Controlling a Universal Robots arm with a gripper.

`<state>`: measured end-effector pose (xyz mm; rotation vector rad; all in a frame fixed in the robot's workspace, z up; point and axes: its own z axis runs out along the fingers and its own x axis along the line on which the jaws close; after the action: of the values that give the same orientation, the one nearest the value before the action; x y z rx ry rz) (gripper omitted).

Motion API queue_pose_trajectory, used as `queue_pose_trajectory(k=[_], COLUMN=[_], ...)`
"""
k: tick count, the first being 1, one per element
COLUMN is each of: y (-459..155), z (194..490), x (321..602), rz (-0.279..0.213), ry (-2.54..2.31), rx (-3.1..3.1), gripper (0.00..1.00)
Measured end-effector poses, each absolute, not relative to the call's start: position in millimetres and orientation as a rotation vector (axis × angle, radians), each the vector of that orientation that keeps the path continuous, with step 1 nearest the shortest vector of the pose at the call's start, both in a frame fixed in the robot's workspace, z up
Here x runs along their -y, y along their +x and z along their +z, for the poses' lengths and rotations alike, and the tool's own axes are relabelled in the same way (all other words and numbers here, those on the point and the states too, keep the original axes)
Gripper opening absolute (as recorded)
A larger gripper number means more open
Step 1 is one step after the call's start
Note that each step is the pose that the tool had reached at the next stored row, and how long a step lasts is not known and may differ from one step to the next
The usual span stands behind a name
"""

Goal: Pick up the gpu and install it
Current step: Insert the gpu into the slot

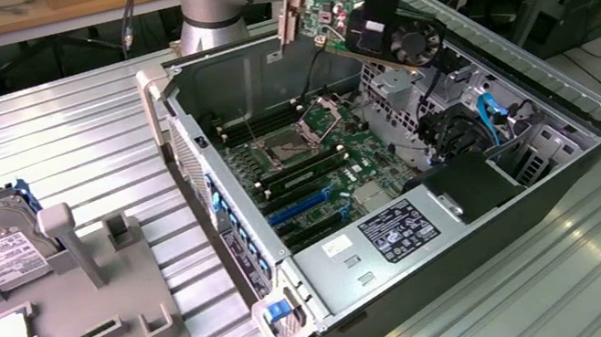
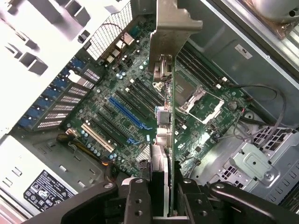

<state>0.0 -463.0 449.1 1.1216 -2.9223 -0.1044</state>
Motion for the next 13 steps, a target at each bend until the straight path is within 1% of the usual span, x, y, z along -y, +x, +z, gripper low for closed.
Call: queue_pose_trajectory(k=[13], y=[0.0], z=[449.1], x=[463.8], rz=[-0.104], ry=[1.224], rx=[2.878], gripper=[0.27])
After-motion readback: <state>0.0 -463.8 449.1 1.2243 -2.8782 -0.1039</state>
